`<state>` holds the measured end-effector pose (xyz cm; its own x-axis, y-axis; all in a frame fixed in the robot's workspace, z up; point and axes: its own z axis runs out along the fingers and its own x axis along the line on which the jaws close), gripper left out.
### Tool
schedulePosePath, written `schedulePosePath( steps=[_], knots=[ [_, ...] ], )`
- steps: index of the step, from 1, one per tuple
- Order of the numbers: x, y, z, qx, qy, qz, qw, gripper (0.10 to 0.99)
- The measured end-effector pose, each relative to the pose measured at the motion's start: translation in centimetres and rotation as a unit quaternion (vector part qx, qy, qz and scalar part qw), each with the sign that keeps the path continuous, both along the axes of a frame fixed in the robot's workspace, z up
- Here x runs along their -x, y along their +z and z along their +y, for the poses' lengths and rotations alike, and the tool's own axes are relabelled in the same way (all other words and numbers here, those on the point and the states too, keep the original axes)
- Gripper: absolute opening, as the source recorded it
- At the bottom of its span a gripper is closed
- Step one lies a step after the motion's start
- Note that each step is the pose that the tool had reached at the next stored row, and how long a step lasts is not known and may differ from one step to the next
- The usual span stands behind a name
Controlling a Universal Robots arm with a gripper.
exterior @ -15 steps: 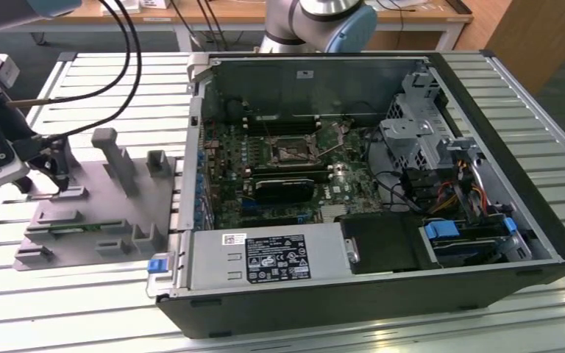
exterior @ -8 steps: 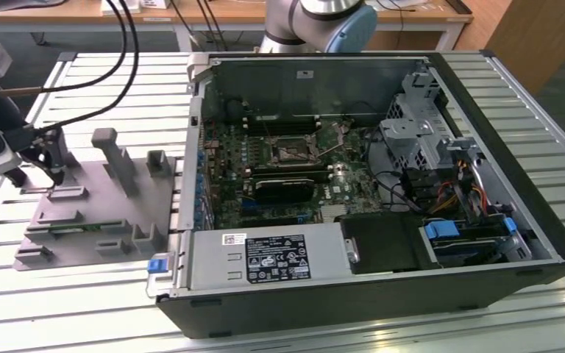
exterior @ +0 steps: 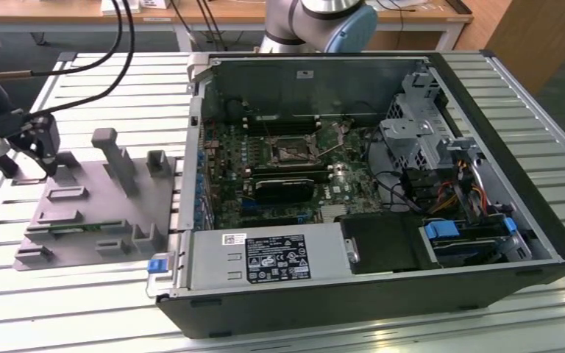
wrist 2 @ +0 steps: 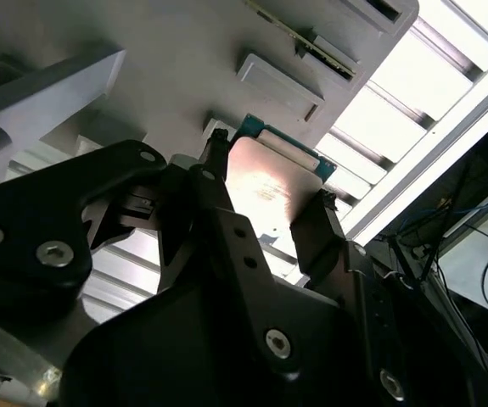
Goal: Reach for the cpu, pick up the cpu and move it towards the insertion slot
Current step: 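Pick up the cpu and move it towards the insertion slot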
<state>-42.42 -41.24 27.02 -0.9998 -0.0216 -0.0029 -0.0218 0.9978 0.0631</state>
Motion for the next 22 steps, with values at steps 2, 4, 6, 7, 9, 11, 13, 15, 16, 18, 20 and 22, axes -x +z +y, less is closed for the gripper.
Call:
schedulePosePath(
  steps=[2,4,6,7,9,11,13,15,16,18,20,22],
  knots=[
    [0.00,0.52,0.00,-0.0002,0.000,0.0000,1.0000,0.545],
    [0.00,0.98,0.00,-0.0003,0.000,0.0000,1.0000,0.545],
    [0.00,1.38,0.00,-0.0003,0.000,0.0000,1.0000,0.545],
    [0.00,1.58,0.00,-0.0003,0.000,0.0000,1.0000,0.545],
    [0.00,1.96,0.00,-0.0003,0.000,0.0000,1.0000,0.545],
    [0.00,2.36,0.00,-0.0003,0.000,0.0000,1.0000,0.545],
    [0.00,2.72,0.00,-0.0003,0.000,0.0000,1.0000,0.545],
    [0.00,3.25,0.00,-0.0004,0.000,-0.0001,1.0000,0.545],
    [0.00,3.52,0.00,-0.0003,0.000,0.0000,1.0000,0.545],
    [0.00,4.05,0.00,-0.0003,0.000,0.0000,1.0000,0.545],
    [0.00,4.55,0.00,-0.0003,0.000,0.0000,1.0000,0.545],
    [0.00,5.08,0.00,-0.0003,0.000,0.0000,1.0000,0.545]
  ],
)
